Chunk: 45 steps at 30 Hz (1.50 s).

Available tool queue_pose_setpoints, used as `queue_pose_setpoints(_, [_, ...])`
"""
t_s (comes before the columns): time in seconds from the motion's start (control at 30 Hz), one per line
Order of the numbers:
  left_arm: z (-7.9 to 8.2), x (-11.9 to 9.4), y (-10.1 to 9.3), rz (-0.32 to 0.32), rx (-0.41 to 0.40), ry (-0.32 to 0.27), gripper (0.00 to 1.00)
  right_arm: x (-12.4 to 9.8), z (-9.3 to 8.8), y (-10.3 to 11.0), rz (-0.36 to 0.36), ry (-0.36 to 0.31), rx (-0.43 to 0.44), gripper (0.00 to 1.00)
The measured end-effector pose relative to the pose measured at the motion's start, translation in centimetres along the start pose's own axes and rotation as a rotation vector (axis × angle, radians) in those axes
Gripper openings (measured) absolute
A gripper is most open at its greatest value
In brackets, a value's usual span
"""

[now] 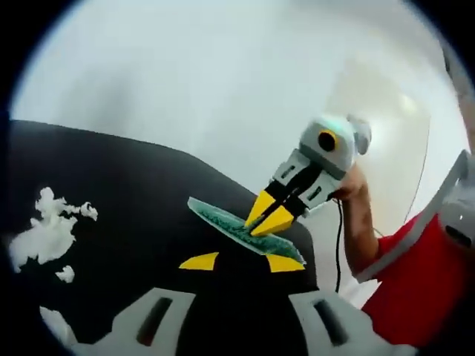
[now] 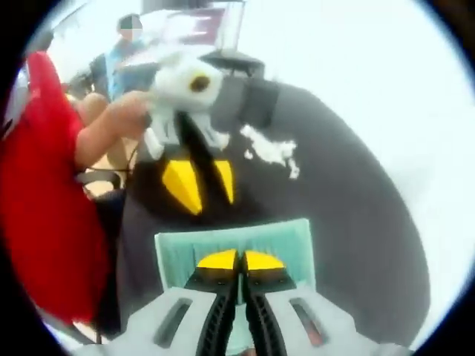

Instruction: Pick up the broom and sweep the trash on the tabletop into the dustpan.

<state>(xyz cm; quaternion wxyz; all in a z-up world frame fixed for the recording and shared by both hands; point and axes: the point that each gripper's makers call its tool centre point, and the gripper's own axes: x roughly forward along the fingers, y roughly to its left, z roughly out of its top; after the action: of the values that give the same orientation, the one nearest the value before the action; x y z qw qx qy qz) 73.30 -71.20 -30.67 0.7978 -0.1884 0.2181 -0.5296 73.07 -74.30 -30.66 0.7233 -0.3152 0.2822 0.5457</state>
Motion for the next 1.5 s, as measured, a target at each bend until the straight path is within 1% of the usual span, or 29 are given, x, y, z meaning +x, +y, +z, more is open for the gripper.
queue_pose_setpoints(0.03, [0.1,-0.1,0.2,0.013,-0.024,-0.009,0.23,0.1,0.1,0.1,0.000,-0.001,0.004,0.04])
queue_pose_setpoints(0.07, [0.1,-0.2,0.2,0.006,-0.025,-0.002,0.22,0.2,0.3,0.2,-0.002,-0.002,0.000,0.04])
queue_pose_setpoints(0.13, [-0.2,-0.4,0.2,0.009,-0.076,0.007,0.22,0.4,0.6,0.3,-0.013,-0.001,-0.015,0.04])
queue_pose_setpoints(0.2, [-0.5,-0.6,0.5,0.014,-0.077,0.013,0.20,0.5,1.1,0.3,-0.024,-0.009,-0.013,0.04])
queue_pose_setpoints(0.23, [-0.4,-0.8,0.2,-0.010,-0.094,0.000,0.20,0.7,1.3,0.5,-0.026,-0.012,-0.013,0.04])
queue_pose_setpoints(0.27, [-0.2,-0.9,-0.3,-0.042,-0.141,-0.021,0.20,0.8,1.5,0.7,-0.030,-0.010,-0.022,0.04])
queue_pose_setpoints(0.33, [0.2,-1.2,-1.0,-0.100,-0.180,-0.059,0.19,1.2,1.8,1.1,-0.039,0.000,-0.046,0.04])
queue_pose_setpoints(0.37, [0.5,-1.5,-1.6,-0.140,-0.224,-0.080,0.19,1.3,1.9,1.3,-0.039,0.005,-0.059,0.04])
queue_pose_setpoints(0.4, [0.6,-1.8,-1.8,-0.159,-0.260,-0.091,0.19,1.5,2.2,1.6,-0.038,0.004,-0.068,0.04])
queue_pose_setpoints(0.43, [0.2,-2.0,-1.4,-0.143,-0.254,-0.080,0.19,1.5,2.4,1.8,-0.037,0.001,-0.070,0.04])
queue_pose_setpoints(0.47, [-0.4,-2.2,-1.1,-0.117,-0.233,-0.052,0.18,1.8,2.6,2.1,-0.030,0.005,-0.074,0.04])
queue_pose_setpoints(0.53, [-1.6,-2.5,-1.4,-0.117,-0.193,0.020,0.18,2.1,2.6,2.4,-0.030,0.013,-0.085,0.04])
queue_pose_setpoints(0.6, [-1.6,-2.7,-1.6,-0.115,-0.197,0.023,0.20,2.3,2.6,2.6,-0.028,0.015,-0.094,0.04])
queue_pose_setpoints(0.63, [-2.2,-3.0,-0.9,-0.065,-0.193,0.052,0.23,2.3,2.6,2.5,-0.034,0.014,-0.095,0.04])
queue_pose_setpoints(0.67, [-2.5,-3.2,0.0,-0.009,-0.164,0.067,0.26,2.3,2.7,2.3,-0.044,0.008,-0.093,0.04])
queue_pose_setpoints(0.7, [-2.8,-3.3,0.5,0.023,-0.156,0.079,0.28,2.2,2.7,2.2,-0.051,0.009,-0.087,0.04])
queue_pose_setpoints(0.73, [-2.9,-3.4,0.6,0.036,-0.146,0.084,0.28,2.2,2.7,2.2,-0.052,0.010,-0.087,0.04])
queue_pose_setpoints(0.77, [-2.8,-3.3,0.2,0.016,-0.155,0.076,0.28,2.2,2.7,2.2,-0.057,0.011,-0.091,0.04])
queue_pose_setpoints(0.83, [-2.1,-3.1,-1.2,-0.067,-0.224,0.028,0.27,2.3,2.7,2.2,-0.069,0.022,-0.104,0.04])
queue_pose_setpoints(0.87, [-1.9,-3.1,-1.3,-0.077,-0.232,0.021,0.26,2.3,2.7,2.3,-0.072,0.028,-0.116,0.04])
queue_pose_setpoints(0.9, [-2.0,-3.0,-1.2,-0.071,-0.226,0.027,0.25,2.4,2.7,2.3,-0.075,0.030,-0.119,0.04])
queue_pose_setpoints(0.97, [-3.0,-2.8,-1.0,-0.048,-0.179,0.082,0.25,2.4,2.8,2.3,-0.077,0.027,-0.125,0.04])
queue_pose_setpoints(1.0, [-3.2,-2.6,-1.0,-0.049,-0.174,0.091,0.24,2.4,2.9,2.4,-0.077,0.022,-0.123,0.04])
queue_pose_setpoints(1.07, [-3.1,-2.3,-1.0,-0.055,-0.182,0.089,0.23,2.4,2.9,2.6,-0.080,0.024,-0.126,0.04])
queue_pose_setpoints(1.13, [-3.2,-2.0,-1.1,-0.063,-0.183,0.094,0.19,2.5,2.9,2.8,-0.076,0.017,-0.132,0.04])
queue_pose_setpoints(1.23, [-3.4,-1.9,-0.5,-0.041,-0.132,0.107,0.10,2.7,3.0,3.3,-0.053,-0.017,-0.125,0.04])
queue_pose_setpoints(1.3, [-3.4,-1.9,-0.4,-0.033,-0.128,0.106,0.09,2.6,2.9,3.3,-0.055,-0.025,-0.116,0.04])
queue_pose_setpoints(1.4, [-3.9,-1.9,0.1,-0.007,-0.098,0.126,0.07,2.2,3.2,3.4,-0.043,-0.065,-0.094,0.04])
queue_pose_setpoints(1.5, [-4.1,-1.9,0.3,0.000,-0.091,0.134,0.07,2.1,3.2,3.5,-0.035,-0.091,-0.081,0.03])
